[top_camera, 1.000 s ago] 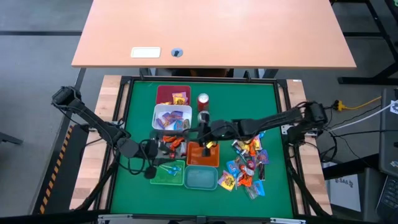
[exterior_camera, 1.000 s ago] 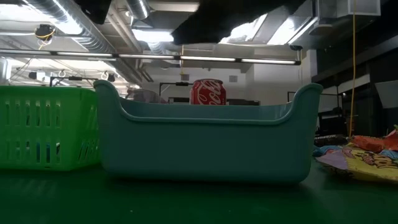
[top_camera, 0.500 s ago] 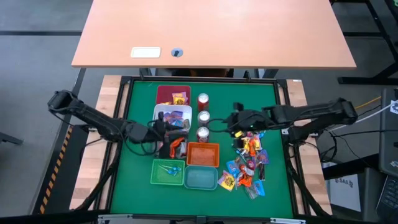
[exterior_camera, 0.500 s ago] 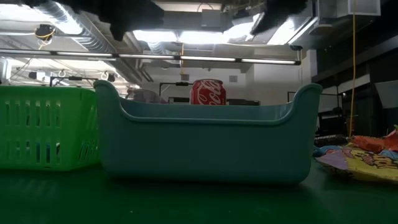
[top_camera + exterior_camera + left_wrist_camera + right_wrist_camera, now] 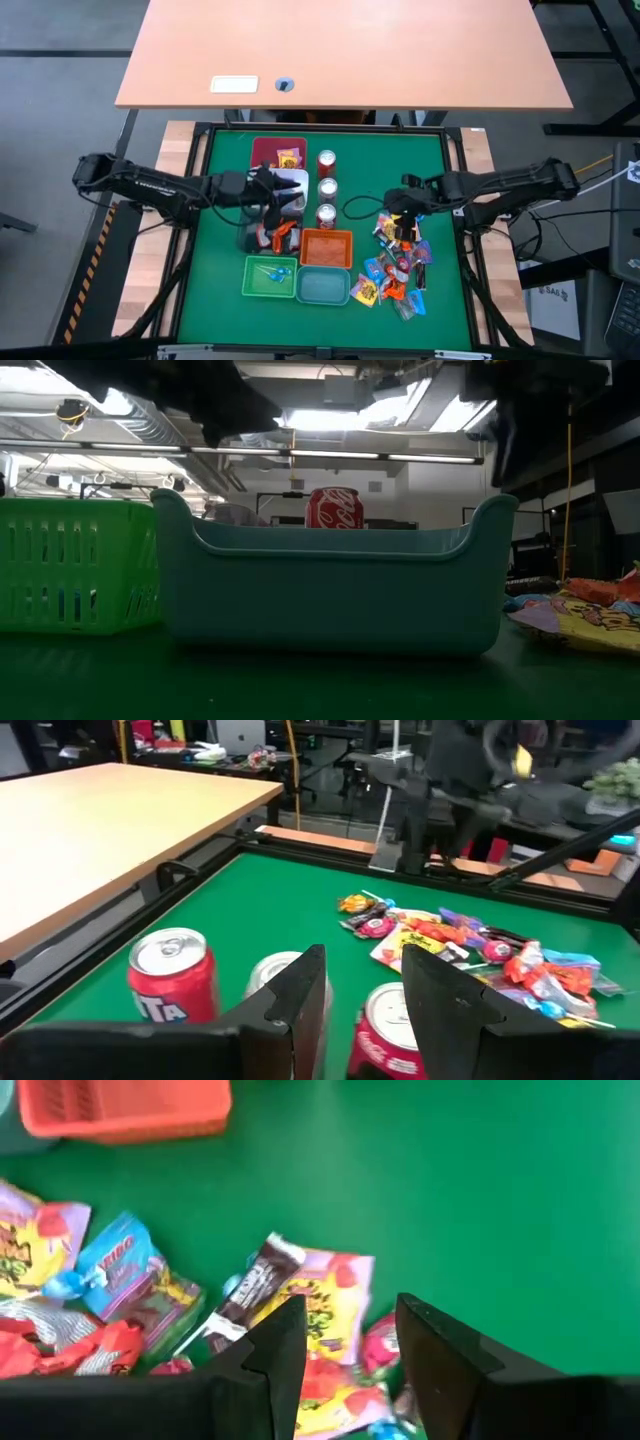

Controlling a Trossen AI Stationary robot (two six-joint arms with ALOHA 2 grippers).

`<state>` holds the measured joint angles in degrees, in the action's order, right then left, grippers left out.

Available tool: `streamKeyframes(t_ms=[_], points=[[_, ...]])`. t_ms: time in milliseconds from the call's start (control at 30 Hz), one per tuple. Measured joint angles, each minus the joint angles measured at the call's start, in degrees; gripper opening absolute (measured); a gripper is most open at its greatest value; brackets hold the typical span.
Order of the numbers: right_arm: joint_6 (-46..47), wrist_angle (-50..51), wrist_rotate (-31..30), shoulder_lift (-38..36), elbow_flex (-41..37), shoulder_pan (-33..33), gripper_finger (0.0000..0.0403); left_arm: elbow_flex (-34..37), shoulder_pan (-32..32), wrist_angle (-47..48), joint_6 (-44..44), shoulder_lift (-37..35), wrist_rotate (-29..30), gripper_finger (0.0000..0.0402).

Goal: Sort candy
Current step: Put the yellow candy into the red bin

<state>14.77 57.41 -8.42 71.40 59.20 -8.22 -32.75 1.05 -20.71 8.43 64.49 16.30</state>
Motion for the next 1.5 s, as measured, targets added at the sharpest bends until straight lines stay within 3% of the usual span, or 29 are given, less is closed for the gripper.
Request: streamKeyframes(t_ms=[200,733,967,1100,1333,1500], points=[[0.2,-8.8,4.9,0.1,-8.1,0.0,0.0154,0.0,-1.1,0.1,0.1,0.0,-1.0,0.0124],[0.0,-21.5,5.0,3.1,-21.2,0.0,0.0154,0.0,-1.0,0.7,0.2,0.0,-1.1,0.0124],[0.2,-24.0,5.7,5.7,-23.6,0.0,0.0151,0.0,-1.0,0.7,0.4,0.0,-3.8,0.0124],[0.2,-24.4,6.1,7.4,-23.5,0.0,0.0119,0.0,-1.0,0.6,0.4,0.0,-4.2,0.0124],[0.0,-23.9,6.5,7.7,-22.5,0.0,0.0021,0.0,-1.0,0.6,0.4,0.0,-4.0,0.0124],[-0.9,-19.0,6.8,8.0,-18.8,0.0,0.0013,0.0,-1.0,0.4,0.4,0.0,-4.0,0.0124]])
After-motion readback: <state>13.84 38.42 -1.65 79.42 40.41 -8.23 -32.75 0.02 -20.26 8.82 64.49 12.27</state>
